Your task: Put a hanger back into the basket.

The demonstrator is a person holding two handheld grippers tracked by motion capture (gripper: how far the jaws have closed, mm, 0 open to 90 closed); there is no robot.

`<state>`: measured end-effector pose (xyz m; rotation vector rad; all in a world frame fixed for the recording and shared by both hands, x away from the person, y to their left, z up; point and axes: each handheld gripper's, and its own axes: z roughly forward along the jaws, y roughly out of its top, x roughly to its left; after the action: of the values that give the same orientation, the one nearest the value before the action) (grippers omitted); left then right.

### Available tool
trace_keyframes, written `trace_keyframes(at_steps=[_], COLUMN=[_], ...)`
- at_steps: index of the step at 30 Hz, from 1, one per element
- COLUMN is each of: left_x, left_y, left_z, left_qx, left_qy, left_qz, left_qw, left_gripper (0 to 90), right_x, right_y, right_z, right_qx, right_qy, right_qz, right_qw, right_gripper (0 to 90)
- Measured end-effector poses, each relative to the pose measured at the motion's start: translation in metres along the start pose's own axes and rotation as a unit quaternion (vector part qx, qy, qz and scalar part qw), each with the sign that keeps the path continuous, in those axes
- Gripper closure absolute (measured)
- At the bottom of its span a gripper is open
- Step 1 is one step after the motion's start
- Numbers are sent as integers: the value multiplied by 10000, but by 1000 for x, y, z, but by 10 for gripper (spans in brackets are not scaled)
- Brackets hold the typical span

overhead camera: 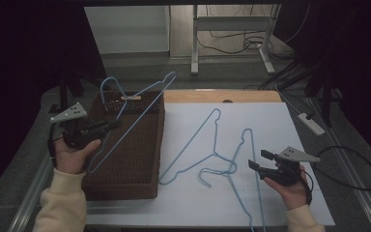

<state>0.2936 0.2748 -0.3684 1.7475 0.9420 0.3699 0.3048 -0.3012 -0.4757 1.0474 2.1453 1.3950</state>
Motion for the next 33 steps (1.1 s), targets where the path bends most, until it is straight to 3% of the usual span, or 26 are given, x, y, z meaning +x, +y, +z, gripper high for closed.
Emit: trace_keyframes(at_steps=[11,22,27,33], left_x=[31,40,41,44], left_y=[-24,-38,-37,-40], left_z=[-15,5,-1,-5], left_qx=[337,732,677,792], left_qy=[147,187,234,329], left_qz=[-62,-86,-87,-85], left_qw=[9993,9971,9974,9963], left_gripper=[867,866,867,867], right_x=[1,1,0,1], right_y=[-1,-1,-1,-1], right_z=[2,3,2,2], right_qx=[43,70,52,46], right_qy=[-16,-29,-26,-22], right_qz=[-16,-9,-20,-21], right_qw=[10000,10000,10000,10000], right_gripper=[313,314,313,314])
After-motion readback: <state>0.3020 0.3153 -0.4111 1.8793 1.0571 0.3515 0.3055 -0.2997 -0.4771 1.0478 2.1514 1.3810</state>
